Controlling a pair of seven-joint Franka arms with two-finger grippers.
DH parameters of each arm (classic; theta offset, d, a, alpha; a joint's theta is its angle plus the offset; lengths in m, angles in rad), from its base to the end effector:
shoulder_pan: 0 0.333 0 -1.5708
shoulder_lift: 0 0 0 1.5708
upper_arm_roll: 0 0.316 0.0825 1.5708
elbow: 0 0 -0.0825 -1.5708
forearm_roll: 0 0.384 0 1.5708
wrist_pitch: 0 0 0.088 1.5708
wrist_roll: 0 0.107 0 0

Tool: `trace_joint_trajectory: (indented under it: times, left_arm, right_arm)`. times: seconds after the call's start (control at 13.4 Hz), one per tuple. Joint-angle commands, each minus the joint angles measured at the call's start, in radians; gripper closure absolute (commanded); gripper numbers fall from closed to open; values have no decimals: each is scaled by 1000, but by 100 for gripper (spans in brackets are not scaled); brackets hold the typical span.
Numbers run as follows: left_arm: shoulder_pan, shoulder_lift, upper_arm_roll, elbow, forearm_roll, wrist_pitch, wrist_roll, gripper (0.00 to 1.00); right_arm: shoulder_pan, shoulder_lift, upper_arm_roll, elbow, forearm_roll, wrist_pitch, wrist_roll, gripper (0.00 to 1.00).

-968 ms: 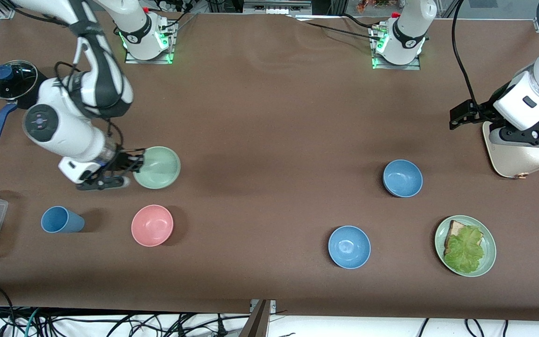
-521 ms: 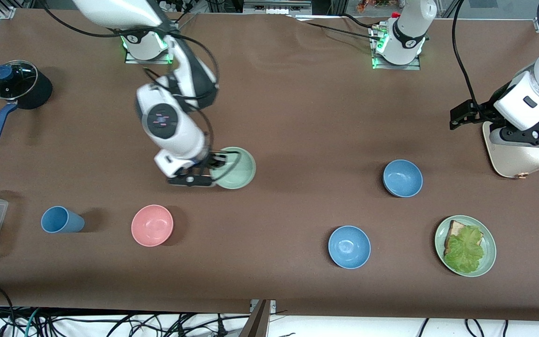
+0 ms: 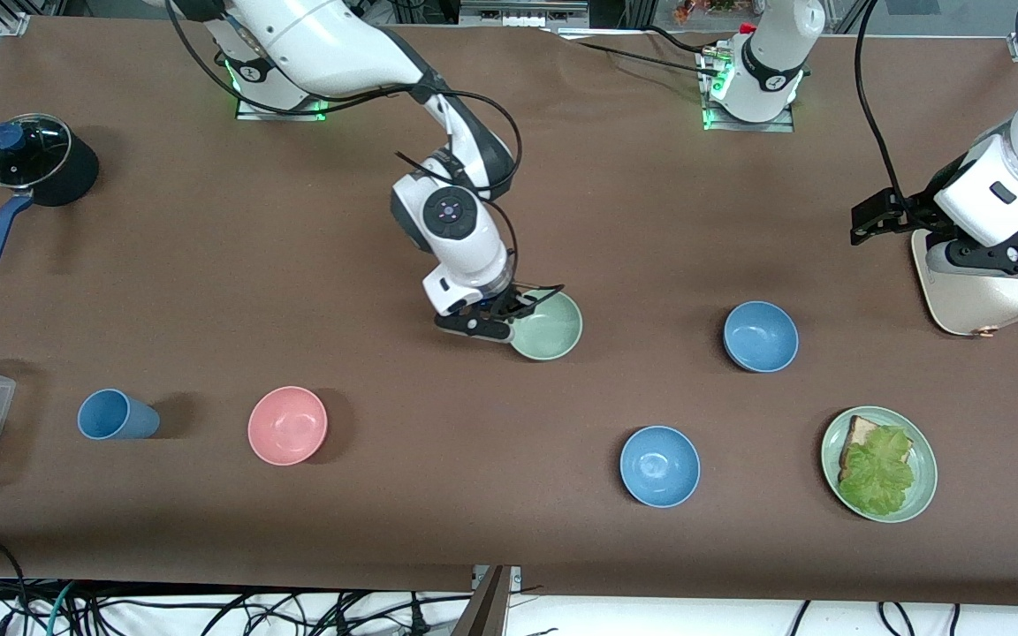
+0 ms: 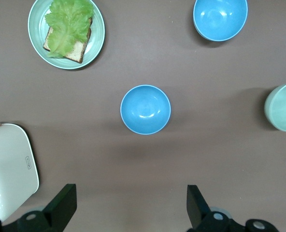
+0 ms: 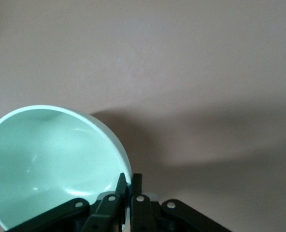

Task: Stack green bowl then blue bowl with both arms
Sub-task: 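Slide the green bowl with the right gripper toward the table middle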

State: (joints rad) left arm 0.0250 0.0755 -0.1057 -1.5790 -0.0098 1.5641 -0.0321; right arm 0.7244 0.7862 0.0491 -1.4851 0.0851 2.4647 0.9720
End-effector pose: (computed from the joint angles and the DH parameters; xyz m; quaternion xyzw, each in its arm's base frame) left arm 0.5718 -0.0452 0.5777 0.9987 -0.0241 -0.0454 0.0063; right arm 0.5312 0.5089 0.2258 -0.9847 0.1375 -0.0266 0.1037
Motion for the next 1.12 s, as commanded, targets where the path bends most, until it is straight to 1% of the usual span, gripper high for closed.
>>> trace_joint_trajectory:
  times: [0.0, 0.07, 0.15, 0.22, 0.3, 0.37, 0.52, 0.6, 0.82, 0.89, 1.04]
  left_arm:
    - [7, 15, 1, 34, -13, -25, 21, 0]
    - [6, 15, 1, 34, -15, -25, 18, 0]
    - [6, 15, 1, 34, -15, -25, 18, 0]
    - [7, 15, 1, 34, -15, -25, 18, 0]
    - [6, 15, 1, 34, -15, -24, 18, 0]
    - [-2, 18, 1, 36, -15, -24, 18, 0]
    - [-1, 26, 0, 36, -15, -24, 17, 0]
    - [6, 26, 0, 36, -15, -24, 18, 0]
    - [7, 26, 1, 36, -15, -24, 21, 0]
    - [9, 27, 3, 36, -15, -24, 24, 0]
    - [10, 27, 5, 34, -13, -24, 26, 0]
  right_arm:
    - [16, 25, -11, 39, 13, 10, 39, 100]
    - [16, 24, -12, 39, 15, 8, 37, 100]
    - [16, 22, -11, 39, 13, 8, 36, 96]
    - [15, 21, -12, 39, 12, 8, 30, 35]
    - [15, 15, -15, 39, 2, 4, 18, 0]
    - [9, 4, -20, 39, 1, -3, 11, 0]
    - [-19, -28, -23, 40, 1, -83, -31, 0]
    - [-39, -60, -25, 40, 1, -125, -77, 0]
    - [-184, -169, -31, 39, 10, -318, -313, 0]
    - [-213, -201, -32, 37, 15, -363, -387, 0]
    - [-272, -272, -58, 25, 15, -488, -520, 0]
